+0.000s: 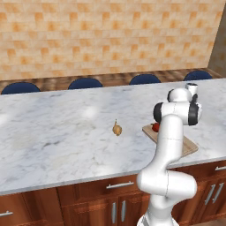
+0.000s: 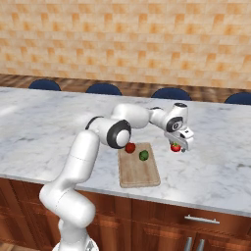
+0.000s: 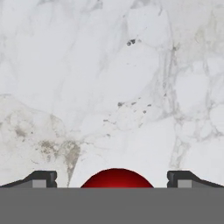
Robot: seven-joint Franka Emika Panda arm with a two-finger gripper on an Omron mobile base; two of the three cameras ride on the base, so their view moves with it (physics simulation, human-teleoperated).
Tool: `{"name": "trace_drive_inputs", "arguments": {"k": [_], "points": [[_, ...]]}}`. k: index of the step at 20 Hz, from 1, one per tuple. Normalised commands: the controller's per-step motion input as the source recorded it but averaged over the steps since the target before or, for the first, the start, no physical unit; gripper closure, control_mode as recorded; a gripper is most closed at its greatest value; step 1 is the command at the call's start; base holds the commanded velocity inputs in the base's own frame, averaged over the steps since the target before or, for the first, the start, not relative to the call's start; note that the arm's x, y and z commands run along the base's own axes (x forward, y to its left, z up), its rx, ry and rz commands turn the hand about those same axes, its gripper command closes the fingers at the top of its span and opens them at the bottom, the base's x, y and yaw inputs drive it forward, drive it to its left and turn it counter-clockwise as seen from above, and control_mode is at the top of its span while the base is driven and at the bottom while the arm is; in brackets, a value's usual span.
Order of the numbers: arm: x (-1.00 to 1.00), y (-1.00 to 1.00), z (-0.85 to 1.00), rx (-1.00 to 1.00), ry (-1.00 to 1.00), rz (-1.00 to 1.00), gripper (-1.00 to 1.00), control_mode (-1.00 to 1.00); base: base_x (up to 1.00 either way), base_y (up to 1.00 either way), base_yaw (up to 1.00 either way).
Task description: Place the avocado, onion, tomato, and bell pepper on the cutting board.
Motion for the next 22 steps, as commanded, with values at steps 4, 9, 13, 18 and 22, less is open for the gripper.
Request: {"name": "trace_drive_inputs", "arguments": {"k": [4,9,13,18,22], "points": [[-0.05,0.09,-0.08,-0.01,0.06,-0.03,-1.00,-1.00,0.00,0.00,0.00],[-0.03,0.15,-0.12,-0.02,0.09,-0.04,-1.00,-1.00,0.00,0.00,0.00],[-0.01,0.17,-0.12,-0.02,0.07,-0.04,1.00,-1.00,0.00,0.00,0.00],[0.01,0.03,0.00,0.00,0.00,0.00,1.00,-1.00,0.00,0.00,0.00],[0.00,0.00,0.10,0.00,0.00,0.00,1.00,-1.00,0.00,0.00,0.00]]}}
